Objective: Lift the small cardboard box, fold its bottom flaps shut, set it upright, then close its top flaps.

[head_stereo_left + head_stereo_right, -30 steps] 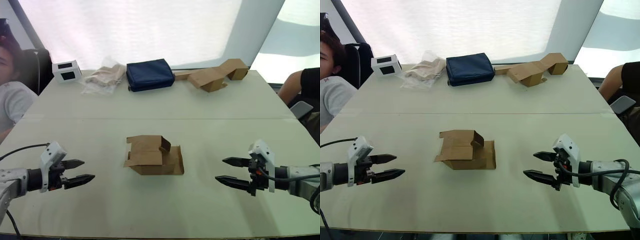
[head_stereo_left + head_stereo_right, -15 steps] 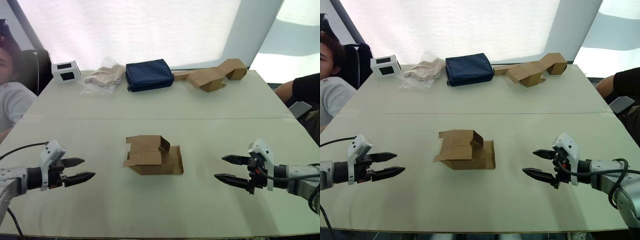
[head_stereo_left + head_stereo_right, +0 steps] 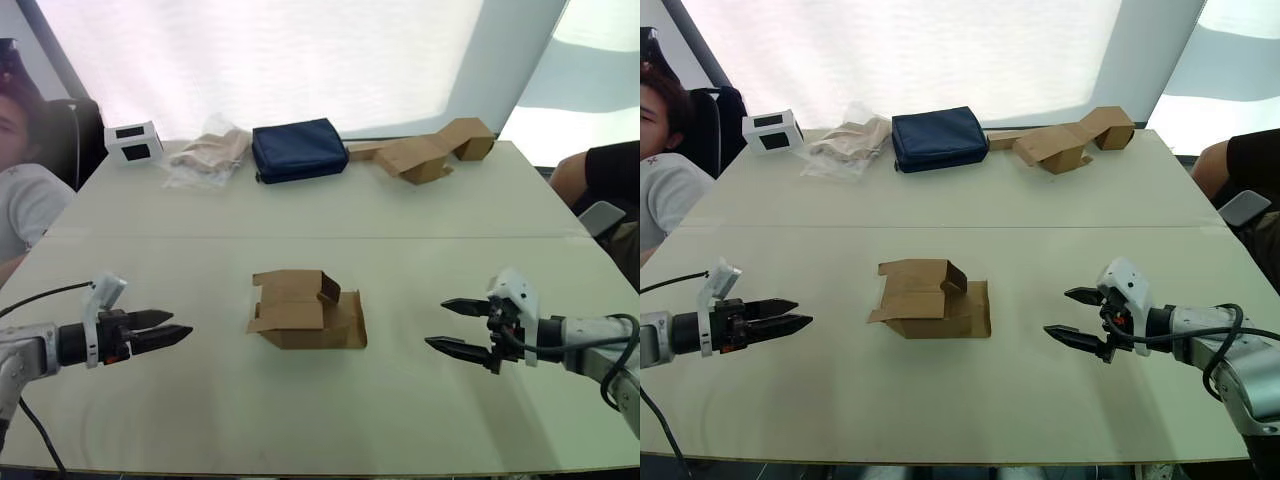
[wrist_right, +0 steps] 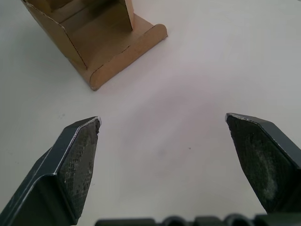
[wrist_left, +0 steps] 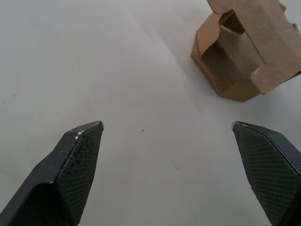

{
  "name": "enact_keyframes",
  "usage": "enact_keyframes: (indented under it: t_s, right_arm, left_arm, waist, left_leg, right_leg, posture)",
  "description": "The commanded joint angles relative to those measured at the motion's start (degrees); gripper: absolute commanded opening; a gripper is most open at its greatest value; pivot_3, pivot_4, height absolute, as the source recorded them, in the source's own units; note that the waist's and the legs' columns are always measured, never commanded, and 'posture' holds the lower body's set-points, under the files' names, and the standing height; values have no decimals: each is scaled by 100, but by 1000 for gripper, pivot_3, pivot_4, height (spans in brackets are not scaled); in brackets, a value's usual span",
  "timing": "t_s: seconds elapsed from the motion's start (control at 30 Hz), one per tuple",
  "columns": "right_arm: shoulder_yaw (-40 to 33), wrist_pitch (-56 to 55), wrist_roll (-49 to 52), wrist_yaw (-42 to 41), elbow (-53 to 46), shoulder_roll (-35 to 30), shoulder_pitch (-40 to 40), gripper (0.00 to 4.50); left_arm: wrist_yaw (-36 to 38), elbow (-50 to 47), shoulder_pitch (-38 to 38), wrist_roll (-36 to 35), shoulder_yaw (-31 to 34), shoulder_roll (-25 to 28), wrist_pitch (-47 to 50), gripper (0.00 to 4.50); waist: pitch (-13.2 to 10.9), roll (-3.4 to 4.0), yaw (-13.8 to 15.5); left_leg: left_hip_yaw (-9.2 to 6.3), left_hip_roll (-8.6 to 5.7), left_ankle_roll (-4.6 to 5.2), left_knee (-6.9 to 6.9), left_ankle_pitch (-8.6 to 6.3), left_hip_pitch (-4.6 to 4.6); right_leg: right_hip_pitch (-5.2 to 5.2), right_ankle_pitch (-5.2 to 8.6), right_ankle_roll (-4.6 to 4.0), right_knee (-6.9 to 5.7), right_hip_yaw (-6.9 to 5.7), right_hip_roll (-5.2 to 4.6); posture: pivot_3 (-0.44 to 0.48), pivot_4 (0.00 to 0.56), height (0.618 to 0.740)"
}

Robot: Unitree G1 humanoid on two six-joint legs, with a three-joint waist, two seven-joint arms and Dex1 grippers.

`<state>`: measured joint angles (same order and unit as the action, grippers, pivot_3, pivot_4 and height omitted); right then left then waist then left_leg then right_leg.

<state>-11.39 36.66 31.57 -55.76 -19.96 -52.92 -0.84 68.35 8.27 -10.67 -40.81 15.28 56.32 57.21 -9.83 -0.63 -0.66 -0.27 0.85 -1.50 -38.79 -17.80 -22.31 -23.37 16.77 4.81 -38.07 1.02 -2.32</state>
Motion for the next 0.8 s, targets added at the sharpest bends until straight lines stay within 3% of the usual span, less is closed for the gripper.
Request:
enact_keyframes:
  t_s: [0.03,0.13,0.43,0.8]
  right_arm:
    - [0,130,240,10,-695,-45,-158,4477]
    - [114,490,583,236,-1361,49,-376,4477]
    - [222,1438,1538,1422,-2789,359,-805,4477]
    - [285,1679,1906,2078,-3085,428,-640,4477]
  left_arm:
    - [485,740,-754,-468,-518,-96,1335,4500]
    - [430,1287,-1323,-524,-815,-513,1924,4500]
    - [424,1596,-2210,-370,-1384,-1294,1986,4500]
    - [514,1908,-2780,-295,-1573,-1742,1908,4500]
  waist:
    - [1,1,-7]
    - [1,1,-22]
    - [5,-8,0]
    - [6,-15,-1]
  left_leg:
    - [2,-1,2,-8,-1,0]
    - [3,-1,6,-28,-3,-2]
    - [-5,0,6,-32,-3,-10]
    - [-4,-4,7,-35,-4,-13]
  right_leg:
    - [1,1,1,-5,-1,0]
    - [3,3,5,-10,0,4]
    - [0,3,5,-10,6,-11]
    - [0,3,5,-9,6,-12]
  posture:
    - [0,150,740]
    - [0,150,740]
    - [0,150,740]
    - [0,150,740]
